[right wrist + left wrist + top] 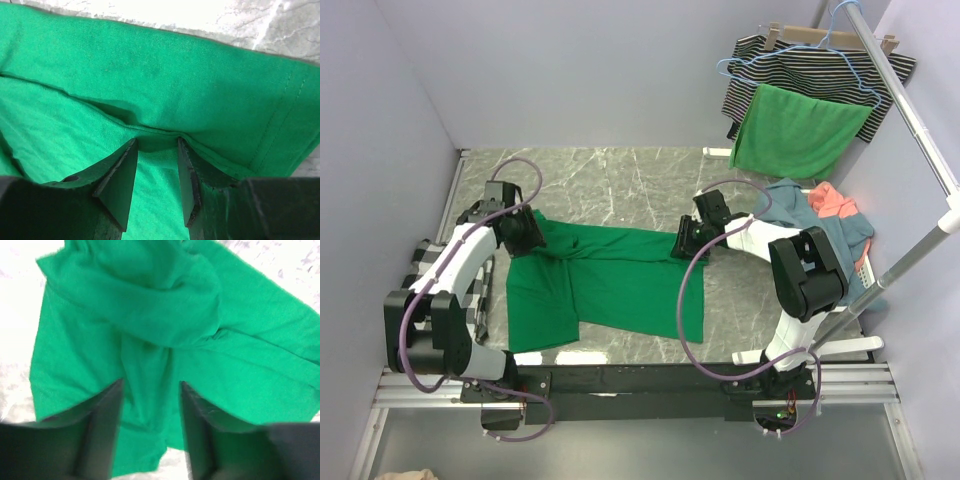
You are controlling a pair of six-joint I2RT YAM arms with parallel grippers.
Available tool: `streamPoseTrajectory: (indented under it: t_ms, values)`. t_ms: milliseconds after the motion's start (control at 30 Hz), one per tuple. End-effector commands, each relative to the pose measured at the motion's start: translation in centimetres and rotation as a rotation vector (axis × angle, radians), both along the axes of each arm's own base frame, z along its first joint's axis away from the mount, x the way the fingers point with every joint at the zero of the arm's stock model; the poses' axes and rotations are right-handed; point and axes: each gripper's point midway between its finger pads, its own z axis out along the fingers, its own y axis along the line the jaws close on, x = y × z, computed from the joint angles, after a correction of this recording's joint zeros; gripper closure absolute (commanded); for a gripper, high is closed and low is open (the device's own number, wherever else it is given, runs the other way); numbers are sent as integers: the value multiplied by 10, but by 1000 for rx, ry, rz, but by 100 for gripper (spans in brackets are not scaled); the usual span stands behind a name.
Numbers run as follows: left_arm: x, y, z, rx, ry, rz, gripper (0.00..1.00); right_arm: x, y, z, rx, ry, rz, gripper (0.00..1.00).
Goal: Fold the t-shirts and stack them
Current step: Fold the flattened tshirt in 1/3 of the way
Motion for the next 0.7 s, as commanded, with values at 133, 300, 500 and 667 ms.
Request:
streamPoseTrajectory:
  t_ms: [133, 300, 500, 667]
  values:
    - [68, 11, 39, 46, -179, 84, 20, -13, 3, -2, -12, 18, 35, 52]
    - [90, 22, 21, 96, -152, 125, 21, -12, 5, 0, -10, 13, 46, 52]
    - [107, 23, -2, 99, -145, 127, 23, -10, 5, -3, -18, 25, 56, 52]
    - [115, 29, -15, 73, -169, 152, 26, -11, 6, -4, -17, 32, 65, 52]
